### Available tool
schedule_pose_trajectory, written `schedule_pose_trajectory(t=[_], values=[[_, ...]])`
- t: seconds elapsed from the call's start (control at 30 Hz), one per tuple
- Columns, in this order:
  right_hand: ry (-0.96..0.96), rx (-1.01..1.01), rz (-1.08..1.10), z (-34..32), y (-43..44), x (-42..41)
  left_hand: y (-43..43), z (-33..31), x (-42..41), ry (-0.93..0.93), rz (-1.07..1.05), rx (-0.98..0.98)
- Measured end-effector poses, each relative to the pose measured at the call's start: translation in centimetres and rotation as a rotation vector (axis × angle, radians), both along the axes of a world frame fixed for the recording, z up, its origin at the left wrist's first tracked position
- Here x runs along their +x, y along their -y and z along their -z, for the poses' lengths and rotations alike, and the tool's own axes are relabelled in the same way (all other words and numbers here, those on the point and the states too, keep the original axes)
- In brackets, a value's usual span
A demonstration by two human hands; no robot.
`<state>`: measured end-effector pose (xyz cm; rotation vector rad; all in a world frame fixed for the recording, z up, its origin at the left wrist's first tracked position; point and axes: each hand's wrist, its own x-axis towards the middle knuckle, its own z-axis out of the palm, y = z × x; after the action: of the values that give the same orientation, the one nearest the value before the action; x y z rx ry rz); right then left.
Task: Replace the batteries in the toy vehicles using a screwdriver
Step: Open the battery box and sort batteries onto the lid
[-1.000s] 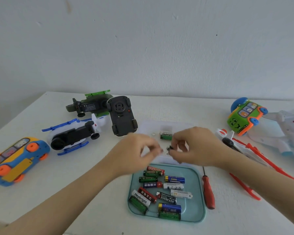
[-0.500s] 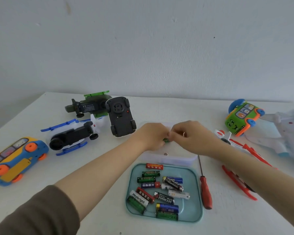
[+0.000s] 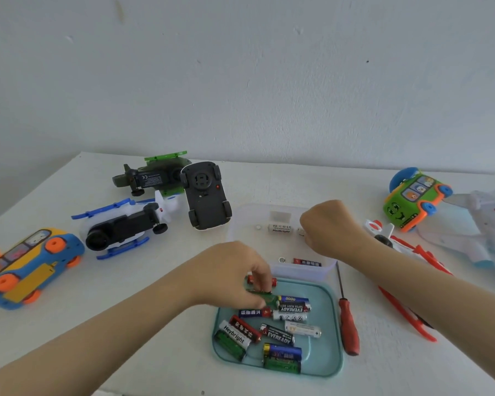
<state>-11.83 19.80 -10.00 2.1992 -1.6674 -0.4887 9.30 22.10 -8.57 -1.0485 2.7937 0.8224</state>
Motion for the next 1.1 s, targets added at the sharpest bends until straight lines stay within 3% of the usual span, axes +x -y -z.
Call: schedule_pose_trajectory(t=[0.1, 0.2, 0.3, 0.43, 0.53, 0.63, 0.7, 0.83, 0.93, 1.03, 1.1], values=[[0.109, -0.021, 0.023, -0.2, -0.3, 0.1, 0.2, -0.1, -0.3, -0.192, -0.076, -0.009], [0.37, -0.019, 0.056, -1.3, -1.4, 0.5, 2.0, -0.4, -1.3, -0.36, -0.239, -0.071], [0.611, 0.066, 0.001, -2.9, -3.8, 0.7, 4.0, -0.3, -2.4, -0.187, -0.187, -0.14], [0.609, 0.28, -0.148, -3.3, -7.6, 1.5, 5.4, 0.4, -4.4, -0.019, -0.085, -0.017], [0.584, 0.305, -0.195, -2.1, -8.5, 1.8, 5.7, 1.2, -6.0, 0.106, -0.014, 0.012], [0.769, 0.309, -0.089, -2.4, -7.2, 1.0, 6.0, 1.5, -6.5, 0.136, 0.006, 0.0], [0.838, 0.205, -0.018, -2.7, -5.7, 0.2, 6.2, 1.4, -6.5, 0.143, -0.014, -0.058], [0.482, 0.003, 0.017, -2.1, -3.1, -1.0, 6.1, 1.5, -6.0, 0.105, -0.067, -0.086], [0.24, 0.048, -0.013, -1.2, -1.8, -1.0, 6.1, 1.9, -5.8, 0.134, -0.05, -0.108], [0.134, 0.066, -0.037, -0.4, -1.2, -0.3, 5.9, 1.7, -5.4, 0.056, -0.121, -0.08], [0.137, 0.052, -0.034, -0.1, -1.0, 0.0, 5.7, 0.9, -4.6, -0.114, -0.182, 0.015]])
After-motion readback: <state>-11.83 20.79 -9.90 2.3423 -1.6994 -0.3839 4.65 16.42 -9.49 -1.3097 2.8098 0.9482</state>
